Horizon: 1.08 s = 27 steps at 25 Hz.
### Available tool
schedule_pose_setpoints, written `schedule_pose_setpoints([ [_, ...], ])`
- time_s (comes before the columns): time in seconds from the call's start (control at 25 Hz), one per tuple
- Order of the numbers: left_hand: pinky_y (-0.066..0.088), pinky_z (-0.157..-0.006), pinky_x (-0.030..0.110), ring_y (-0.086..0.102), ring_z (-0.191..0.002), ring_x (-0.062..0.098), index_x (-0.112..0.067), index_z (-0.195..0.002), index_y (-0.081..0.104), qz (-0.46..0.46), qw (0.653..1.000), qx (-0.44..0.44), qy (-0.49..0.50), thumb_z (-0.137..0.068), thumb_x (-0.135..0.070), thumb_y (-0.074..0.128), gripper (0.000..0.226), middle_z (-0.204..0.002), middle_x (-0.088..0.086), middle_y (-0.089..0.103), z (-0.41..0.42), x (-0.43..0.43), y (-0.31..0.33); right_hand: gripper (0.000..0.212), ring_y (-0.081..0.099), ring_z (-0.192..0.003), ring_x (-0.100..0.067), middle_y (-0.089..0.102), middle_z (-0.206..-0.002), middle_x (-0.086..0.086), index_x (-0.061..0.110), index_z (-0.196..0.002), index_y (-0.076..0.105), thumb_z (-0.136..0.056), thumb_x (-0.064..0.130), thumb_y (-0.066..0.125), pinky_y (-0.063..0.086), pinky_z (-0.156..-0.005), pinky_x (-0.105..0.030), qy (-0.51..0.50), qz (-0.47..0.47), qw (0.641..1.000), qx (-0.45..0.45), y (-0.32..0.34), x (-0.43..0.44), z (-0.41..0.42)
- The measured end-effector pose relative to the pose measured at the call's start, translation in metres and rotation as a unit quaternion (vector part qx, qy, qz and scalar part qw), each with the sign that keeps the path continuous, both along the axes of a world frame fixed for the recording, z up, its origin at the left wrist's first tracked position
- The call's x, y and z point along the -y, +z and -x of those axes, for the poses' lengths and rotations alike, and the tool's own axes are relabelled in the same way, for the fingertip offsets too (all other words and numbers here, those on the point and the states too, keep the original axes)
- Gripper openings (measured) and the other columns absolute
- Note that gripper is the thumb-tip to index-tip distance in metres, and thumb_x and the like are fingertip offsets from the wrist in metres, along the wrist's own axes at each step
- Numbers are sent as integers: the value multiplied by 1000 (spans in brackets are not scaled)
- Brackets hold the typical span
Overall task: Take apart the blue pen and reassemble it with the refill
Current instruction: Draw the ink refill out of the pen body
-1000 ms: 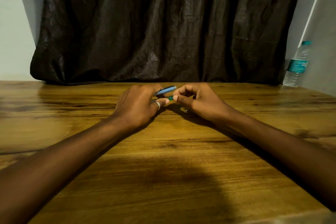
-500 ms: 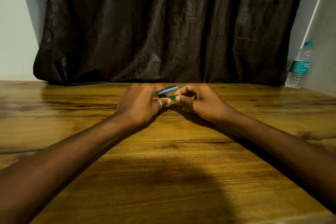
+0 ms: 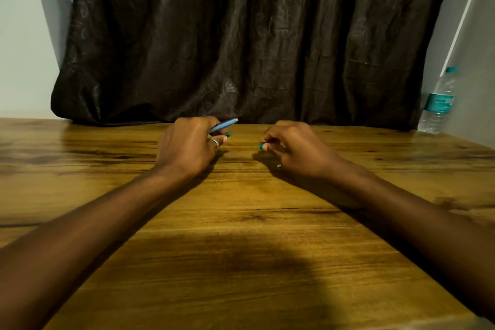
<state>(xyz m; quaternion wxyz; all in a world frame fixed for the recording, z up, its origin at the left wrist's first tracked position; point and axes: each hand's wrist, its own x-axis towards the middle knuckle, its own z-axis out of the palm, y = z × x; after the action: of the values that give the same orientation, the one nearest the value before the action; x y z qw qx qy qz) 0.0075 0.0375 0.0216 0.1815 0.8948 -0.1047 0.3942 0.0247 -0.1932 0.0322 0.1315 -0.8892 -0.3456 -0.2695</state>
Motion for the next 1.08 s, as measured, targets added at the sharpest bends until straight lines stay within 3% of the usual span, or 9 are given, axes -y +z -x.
schedule_pose_setpoints([
  [0.08, 32, -51, 27, 55, -69, 13, -27, -106, 71, 5, 999, 11, 44, -91, -39, 68, 20, -75, -8, 62, 0, -2, -1, 27, 61, -97, -24, 67, -102, -2, 23, -101, 68, -90, 38, 49, 46, -79, -41, -13, 98, 993, 56, 6, -15, 3],
  [0.2, 30, -49, 26, 52, -70, 13, -25, -105, 71, 10, 997, 13, 78, -91, -37, 68, 19, -75, -7, 58, 1, -5, -3, 28, 60, -99, -24, 65, -104, -2, 23, -104, 65, -95, 43, 47, 41, -79, -40, -18, 231, 967, 104, 10, -40, 1],
  [0.32, 36, -54, 30, 52, -71, 13, -24, -105, 70, 10, 997, 9, 72, -91, -36, 67, 19, -80, -2, 66, 2, -3, -3, 27, 62, -97, -23, 63, -105, -2, 23, -108, 64, -100, 43, 46, 41, -81, -40, -19, 264, 959, 106, 4, -52, 1],
  [0.44, 36, -57, 32, 50, -72, 15, -25, -106, 70, 6, 997, 16, 78, -91, -36, 68, 19, -84, 1, 69, 2, -1, 1, 26, 62, -100, -26, 62, -108, -3, 23, -109, 61, -102, 39, 42, 34, -75, -37, -29, 281, 953, 113, -1, -56, 0],
  [0.56, 39, -57, 33, 54, -72, 17, -24, -107, 70, -2, 997, 16, 80, -91, -37, 68, 20, -85, 1, 70, 3, 1, 1, 27, 61, -101, -25, 62, -109, -4, 22, -111, 60, -102, 40, 41, 31, -76, -36, -31, 280, 955, 88, 0, -56, 0],
  [0.8, 45, -61, 34, 61, -79, 20, -24, -111, 69, 1, 998, 9, 68, -92, -36, 68, 23, -85, 0, 68, 4, 2, 2, 24, 61, -99, -24, 61, -112, -4, 21, -111, 60, -97, 37, 50, 45, -79, -37, -19, 238, 970, 40, 1, -49, 0],
  [1.0, 23, -48, 26, 40, -62, 7, -26, -106, 70, 21, 998, -10, 53, -90, -39, 69, 21, -63, -14, 41, 2, 0, 2, 27, 58, -107, -23, 61, -117, -3, 24, -116, 59, -91, 35, 61, 47, -88, -42, -32, 174, 984, -6, 9, -34, -7],
  [1.08, 26, -49, 26, 43, -63, 5, -29, -105, 71, 26, 999, -29, 24, -89, -42, 69, 21, -65, -14, 46, 1, 1, 3, 28, 61, -108, -20, 65, -117, -4, 20, -120, 63, -93, 27, 63, 49, -90, -42, -32, 86, 995, -25, 15, -28, -11],
])
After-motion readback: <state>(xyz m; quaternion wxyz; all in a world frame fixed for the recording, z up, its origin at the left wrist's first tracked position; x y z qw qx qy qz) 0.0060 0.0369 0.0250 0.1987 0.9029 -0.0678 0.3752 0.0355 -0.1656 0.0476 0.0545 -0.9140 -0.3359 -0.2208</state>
